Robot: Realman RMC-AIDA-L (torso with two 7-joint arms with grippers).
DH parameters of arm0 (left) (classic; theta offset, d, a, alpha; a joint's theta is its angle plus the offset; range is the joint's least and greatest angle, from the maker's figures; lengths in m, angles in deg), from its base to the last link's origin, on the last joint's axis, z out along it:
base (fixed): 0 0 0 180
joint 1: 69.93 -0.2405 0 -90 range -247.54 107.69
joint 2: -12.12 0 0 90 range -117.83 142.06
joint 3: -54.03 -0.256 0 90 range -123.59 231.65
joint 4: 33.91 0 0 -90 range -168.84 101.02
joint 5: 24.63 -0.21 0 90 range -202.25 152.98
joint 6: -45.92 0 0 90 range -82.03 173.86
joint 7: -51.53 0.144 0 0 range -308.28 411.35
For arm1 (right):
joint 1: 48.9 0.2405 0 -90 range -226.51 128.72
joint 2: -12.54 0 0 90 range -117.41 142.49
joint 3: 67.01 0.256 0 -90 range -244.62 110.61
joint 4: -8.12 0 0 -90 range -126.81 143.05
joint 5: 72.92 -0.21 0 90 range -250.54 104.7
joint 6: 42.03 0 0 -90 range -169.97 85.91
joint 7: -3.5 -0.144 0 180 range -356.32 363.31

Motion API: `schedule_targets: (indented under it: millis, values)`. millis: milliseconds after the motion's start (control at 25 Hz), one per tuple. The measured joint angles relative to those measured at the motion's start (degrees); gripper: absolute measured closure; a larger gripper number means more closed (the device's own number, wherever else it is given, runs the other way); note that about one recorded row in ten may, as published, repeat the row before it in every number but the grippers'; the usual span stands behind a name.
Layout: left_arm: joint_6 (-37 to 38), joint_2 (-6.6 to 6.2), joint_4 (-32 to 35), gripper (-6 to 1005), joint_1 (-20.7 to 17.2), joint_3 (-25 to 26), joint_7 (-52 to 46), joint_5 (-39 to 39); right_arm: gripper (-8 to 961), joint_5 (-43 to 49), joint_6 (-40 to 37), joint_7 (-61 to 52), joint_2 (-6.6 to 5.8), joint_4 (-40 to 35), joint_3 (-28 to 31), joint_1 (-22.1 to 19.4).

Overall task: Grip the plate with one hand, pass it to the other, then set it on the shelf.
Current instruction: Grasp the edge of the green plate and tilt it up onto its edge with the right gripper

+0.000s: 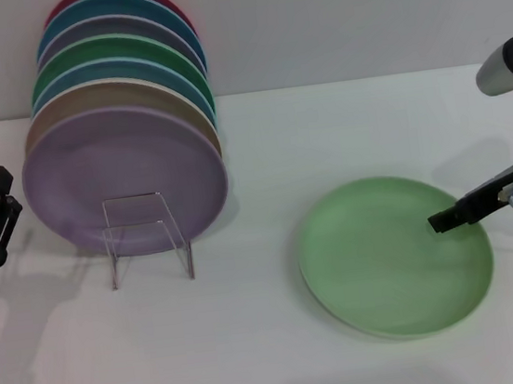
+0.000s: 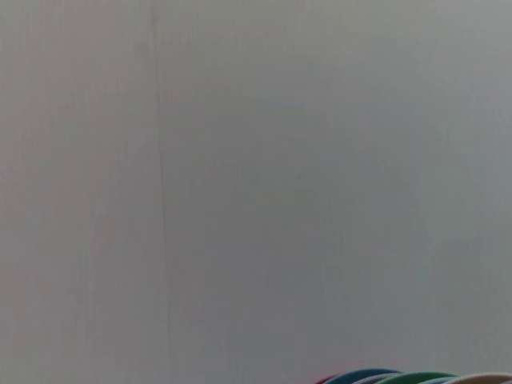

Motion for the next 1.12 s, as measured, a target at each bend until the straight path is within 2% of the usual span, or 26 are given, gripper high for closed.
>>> schedule_targets:
  millis: [200,320,520,920,1120]
  values:
    - [-0.3,0.0,-0.4,234,0.0,-0.1,0.0,0.0,232,0.0,-0.7,0.8,-0.14,-2.8,-0.1,1.3]
    - [-0.3,0.0,-0.4,235,0.0,-0.1,0.0,0.0,459,-0.2,-0.7,2.1,-0.18,-3.4,-0.1,1.7]
    - [-0.2,0.0,-0.5,237,0.1,-0.1,0.0,0.0,664,-0.3,-0.7,2.6,-0.18,-3.7,-0.2,1.7]
    - [0.0,0.0,-1.3,240,0.0,-0.1,0.0,-0.1,788,-3.0,-0.4,3.9,0.01,-2.9,0.4,0.5]
    - [0.4,0.0,-2.4,242,-0.6,-1.3,0.0,-0.2,800,-7.0,0.0,5.9,-0.05,-2.6,2.9,-0.5]
